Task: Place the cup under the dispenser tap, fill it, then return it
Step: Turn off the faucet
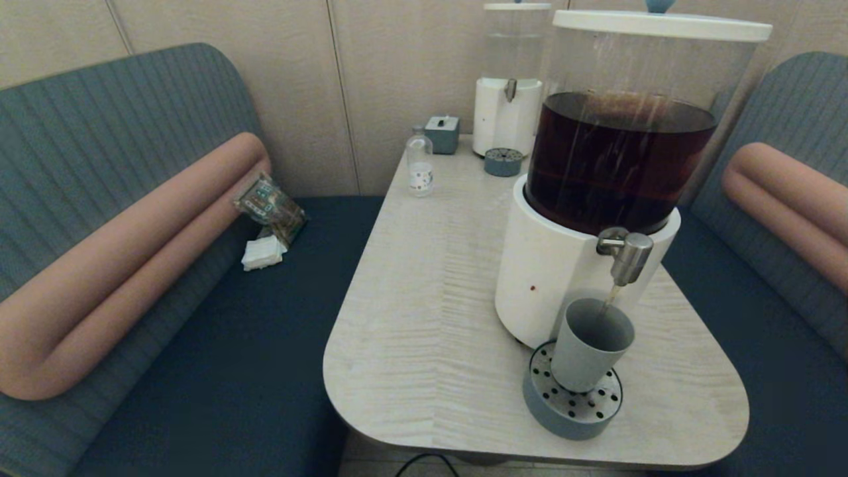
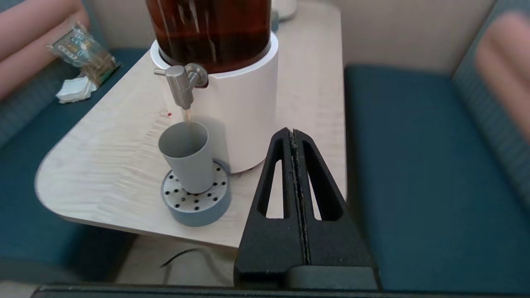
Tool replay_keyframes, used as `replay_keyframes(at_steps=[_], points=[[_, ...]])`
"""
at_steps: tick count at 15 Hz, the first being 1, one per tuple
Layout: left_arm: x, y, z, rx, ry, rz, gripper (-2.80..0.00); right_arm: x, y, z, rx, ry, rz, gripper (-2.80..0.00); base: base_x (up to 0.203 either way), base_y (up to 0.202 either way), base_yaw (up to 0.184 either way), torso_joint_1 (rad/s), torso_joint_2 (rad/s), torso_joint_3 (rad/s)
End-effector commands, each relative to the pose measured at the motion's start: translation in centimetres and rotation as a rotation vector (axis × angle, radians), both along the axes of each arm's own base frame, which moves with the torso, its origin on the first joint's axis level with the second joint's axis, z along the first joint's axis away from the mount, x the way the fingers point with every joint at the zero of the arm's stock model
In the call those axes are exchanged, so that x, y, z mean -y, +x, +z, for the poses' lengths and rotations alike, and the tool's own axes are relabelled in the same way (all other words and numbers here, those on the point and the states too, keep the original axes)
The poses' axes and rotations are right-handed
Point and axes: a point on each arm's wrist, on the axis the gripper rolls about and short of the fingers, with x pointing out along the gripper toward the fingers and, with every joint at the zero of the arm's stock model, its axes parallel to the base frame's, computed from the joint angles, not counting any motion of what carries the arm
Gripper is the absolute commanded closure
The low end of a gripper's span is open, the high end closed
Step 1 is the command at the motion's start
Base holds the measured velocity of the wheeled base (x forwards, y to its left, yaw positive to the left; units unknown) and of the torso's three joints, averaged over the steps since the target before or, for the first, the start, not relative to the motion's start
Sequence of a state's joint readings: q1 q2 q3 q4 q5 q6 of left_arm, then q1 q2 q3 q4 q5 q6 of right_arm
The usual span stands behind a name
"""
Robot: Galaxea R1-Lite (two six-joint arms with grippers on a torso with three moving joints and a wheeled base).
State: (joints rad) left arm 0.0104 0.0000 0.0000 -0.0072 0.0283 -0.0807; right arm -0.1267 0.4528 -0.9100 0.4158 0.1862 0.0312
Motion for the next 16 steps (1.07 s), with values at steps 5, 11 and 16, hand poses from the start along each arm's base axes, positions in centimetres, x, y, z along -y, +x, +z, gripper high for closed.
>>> replay_keyframes(at_steps=[5, 11, 16], points=[[0.0, 0.0, 0.0, -0.003, -0.001, 0.001, 0.00, 0.5, -3.8, -4.5, 0.135, -0.109, 0.028, 0.00, 0.000, 0.000, 0.000, 0.000, 0.00, 0.000], [0.0, 0.0, 0.0, -0.003, -0.001, 0.001, 0.00, 1.0, -3.5, -7.4, 0.288, -0.165, -0.065, 0.00, 0.000, 0.000, 0.000, 0.000, 0.00, 0.000], [0.0, 0.0, 0.0, -0.003, -0.001, 0.001, 0.00, 1.0, -2.7, -10.8, 0.276, -0.154, -0.100, 0.00, 0.000, 0.000, 0.000, 0.000, 0.00, 0.000]])
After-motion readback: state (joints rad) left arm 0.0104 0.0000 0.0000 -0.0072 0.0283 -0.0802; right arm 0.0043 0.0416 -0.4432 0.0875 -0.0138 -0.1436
